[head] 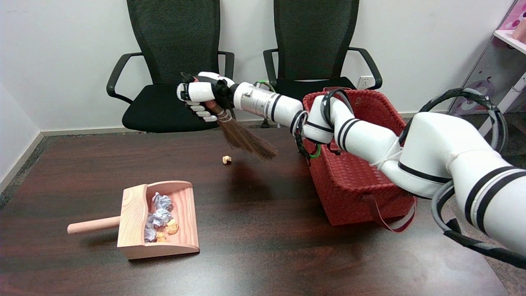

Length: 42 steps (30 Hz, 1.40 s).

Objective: Sweep the paper ball into the dustpan.

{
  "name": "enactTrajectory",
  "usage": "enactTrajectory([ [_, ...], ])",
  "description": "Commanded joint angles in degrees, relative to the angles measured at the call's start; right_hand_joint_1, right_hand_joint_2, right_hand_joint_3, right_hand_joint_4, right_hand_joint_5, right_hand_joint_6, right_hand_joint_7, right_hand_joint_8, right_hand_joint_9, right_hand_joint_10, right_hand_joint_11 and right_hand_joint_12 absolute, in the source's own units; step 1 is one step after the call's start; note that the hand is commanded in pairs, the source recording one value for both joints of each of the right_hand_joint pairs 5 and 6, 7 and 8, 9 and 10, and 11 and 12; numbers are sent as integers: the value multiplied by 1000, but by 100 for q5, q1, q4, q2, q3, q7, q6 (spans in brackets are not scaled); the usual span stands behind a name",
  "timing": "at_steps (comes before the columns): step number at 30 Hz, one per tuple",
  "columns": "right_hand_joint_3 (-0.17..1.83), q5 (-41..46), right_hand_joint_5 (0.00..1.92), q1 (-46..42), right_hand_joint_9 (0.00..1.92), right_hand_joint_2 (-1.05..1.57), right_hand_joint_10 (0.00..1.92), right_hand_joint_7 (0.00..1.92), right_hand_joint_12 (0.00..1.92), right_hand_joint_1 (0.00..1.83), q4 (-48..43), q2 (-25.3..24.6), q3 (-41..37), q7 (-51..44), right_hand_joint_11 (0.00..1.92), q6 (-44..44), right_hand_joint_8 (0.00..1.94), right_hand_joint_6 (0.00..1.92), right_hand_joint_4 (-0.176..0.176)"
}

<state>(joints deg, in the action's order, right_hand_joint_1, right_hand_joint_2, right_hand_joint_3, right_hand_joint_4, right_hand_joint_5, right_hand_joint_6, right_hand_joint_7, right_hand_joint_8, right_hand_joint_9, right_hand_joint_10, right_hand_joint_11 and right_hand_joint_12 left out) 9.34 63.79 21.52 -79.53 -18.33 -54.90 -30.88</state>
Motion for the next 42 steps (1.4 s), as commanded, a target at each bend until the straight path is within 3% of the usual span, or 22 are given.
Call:
enactTrajectory([
  [1, 1833, -367, 1920, -17, 1920, 1105, 1920, 1920, 1920, 776, -518, -226, -131, 147, 1920, 551, 1920, 1920, -5],
  [8, 1833, -343, 1920, -156, 1920, 1125, 1920, 1920, 1920, 771, -605, -329, -689, 175, 1920, -155, 1920, 1920, -6],
  [16, 1833, -292, 1920, -301, 1920, 1272, 1920, 1920, 1920, 730, -605, -460, -735, 408, 1920, -1009, 1920, 1920, -4],
  [30, 1833, -292, 1920, -864, 1920, 1118, 1920, 1920, 1920, 777, -870, -786, -1066, 453, 1920, -559, 1920, 1920, -2],
  [42, 1833, 35, 1920, -1014, 1920, 943, 1920, 1920, 1920, 793, -153, -691, -1392, 1274, 1920, -419, 1920, 1920, -2],
])
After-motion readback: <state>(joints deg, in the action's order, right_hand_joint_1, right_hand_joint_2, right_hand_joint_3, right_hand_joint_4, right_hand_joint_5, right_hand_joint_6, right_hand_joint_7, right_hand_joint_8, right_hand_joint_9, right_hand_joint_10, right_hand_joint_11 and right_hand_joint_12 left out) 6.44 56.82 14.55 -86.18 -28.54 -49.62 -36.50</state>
